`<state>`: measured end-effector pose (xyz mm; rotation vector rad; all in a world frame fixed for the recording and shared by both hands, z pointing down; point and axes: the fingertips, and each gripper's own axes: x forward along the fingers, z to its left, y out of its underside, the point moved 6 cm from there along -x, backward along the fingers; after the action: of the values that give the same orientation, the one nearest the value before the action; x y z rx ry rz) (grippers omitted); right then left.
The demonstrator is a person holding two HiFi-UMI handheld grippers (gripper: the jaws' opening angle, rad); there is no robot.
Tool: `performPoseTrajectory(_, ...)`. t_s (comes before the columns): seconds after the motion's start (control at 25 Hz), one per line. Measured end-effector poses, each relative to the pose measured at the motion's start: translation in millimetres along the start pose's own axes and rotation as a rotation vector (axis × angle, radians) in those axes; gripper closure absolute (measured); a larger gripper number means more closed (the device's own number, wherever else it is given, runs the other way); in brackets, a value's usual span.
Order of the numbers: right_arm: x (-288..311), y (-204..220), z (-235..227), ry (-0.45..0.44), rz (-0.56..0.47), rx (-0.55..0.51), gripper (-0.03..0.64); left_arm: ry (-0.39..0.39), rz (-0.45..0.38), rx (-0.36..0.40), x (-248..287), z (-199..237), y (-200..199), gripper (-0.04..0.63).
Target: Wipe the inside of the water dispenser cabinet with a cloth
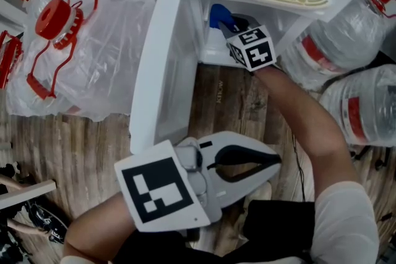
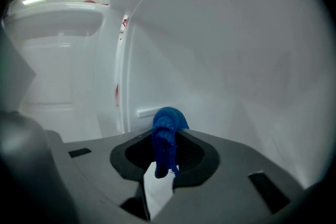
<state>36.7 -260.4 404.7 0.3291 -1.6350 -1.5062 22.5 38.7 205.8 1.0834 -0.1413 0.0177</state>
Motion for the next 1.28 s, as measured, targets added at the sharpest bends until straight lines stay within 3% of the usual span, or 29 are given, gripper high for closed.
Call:
performPoseTrajectory(0.28,8.8,-34.3,-32.3,0.081,-0.05,-0.047,0.534,-0.005,0.009,-0.02,0.5,0.6,3.2,0.592)
performPoseTrajectory(0.56,15.6,-51.0,-14.5,0.023,-0.068,-0.205,0.534,-0.009,0.017,-0.02,0.0,0.8,5.0,0.592)
performPoseTrajectory(1.04,-22.7,-45.4,18.4,-0.094,-0.134,-0.204,0.534,0.005,0.014,-0.011,4.1,1.1,3.4,0.592)
performPoseTrajectory(1.28,-24.0,-56.8,-5.3,0.019,-0.157,-0.207,0.534,0.016,0.01,-0.002,5.7,0.5,2.6,0.592)
